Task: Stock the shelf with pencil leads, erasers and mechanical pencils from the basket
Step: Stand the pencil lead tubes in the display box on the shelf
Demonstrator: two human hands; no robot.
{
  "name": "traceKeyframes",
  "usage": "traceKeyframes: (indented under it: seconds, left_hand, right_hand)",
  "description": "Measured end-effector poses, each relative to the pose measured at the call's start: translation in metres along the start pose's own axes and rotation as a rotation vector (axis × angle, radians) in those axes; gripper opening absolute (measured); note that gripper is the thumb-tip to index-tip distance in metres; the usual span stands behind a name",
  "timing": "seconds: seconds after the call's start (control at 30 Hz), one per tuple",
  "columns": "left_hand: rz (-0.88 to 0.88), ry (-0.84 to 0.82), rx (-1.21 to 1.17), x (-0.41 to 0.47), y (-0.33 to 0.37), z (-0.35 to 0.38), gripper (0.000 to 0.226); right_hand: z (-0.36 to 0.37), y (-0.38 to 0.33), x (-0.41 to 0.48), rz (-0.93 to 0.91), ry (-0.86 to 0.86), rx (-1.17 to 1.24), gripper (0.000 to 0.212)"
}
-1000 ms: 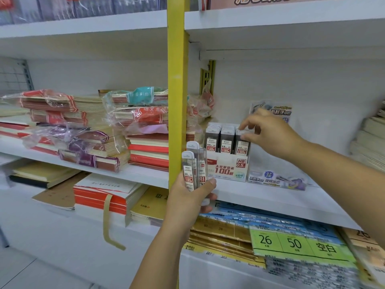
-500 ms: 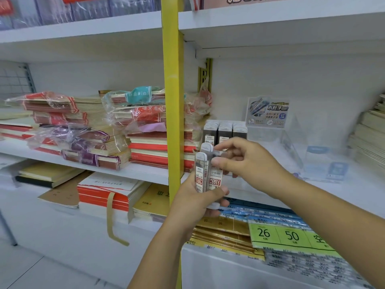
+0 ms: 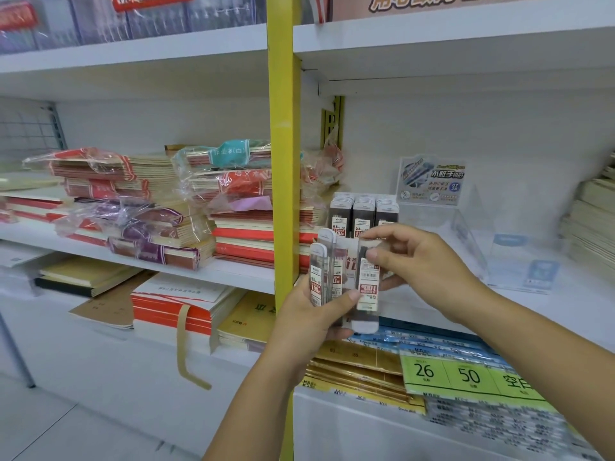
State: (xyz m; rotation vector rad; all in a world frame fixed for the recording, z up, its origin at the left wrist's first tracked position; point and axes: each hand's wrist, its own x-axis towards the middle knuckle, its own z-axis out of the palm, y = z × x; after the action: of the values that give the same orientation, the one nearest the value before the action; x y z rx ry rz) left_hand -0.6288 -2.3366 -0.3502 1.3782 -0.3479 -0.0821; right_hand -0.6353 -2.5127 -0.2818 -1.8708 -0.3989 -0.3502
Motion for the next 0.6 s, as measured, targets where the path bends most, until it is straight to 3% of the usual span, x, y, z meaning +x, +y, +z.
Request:
traceKeyframes:
  seconds: [0.2,0.3,0.5,0.6]
  left_hand:
    - [0.045,0.057,-0.055,0.001,0.003,0.0,0.026]
    - [0.04,0.088,-0.104,0.001,0.001,-0.001,0.026]
    - [0.073,0.32,-0.205,0.008,-0.004,-0.006,0.023]
    - [0.081,0.372,-0.2,0.011,-0.003,-0.012,0.023]
  right_hand:
    - [0.015,0.009,-0.011,0.043,-0.205,-0.128,0.032]
    - [0.017,0.013,-0.014,0.053,-0.187,-0.146,0.032]
    - [0.016,0.031,-0.033,0.351,-0.328,0.051,0.04]
    - [0.011,0.034,-0.036,0.364,-0.125,0.118,0.023]
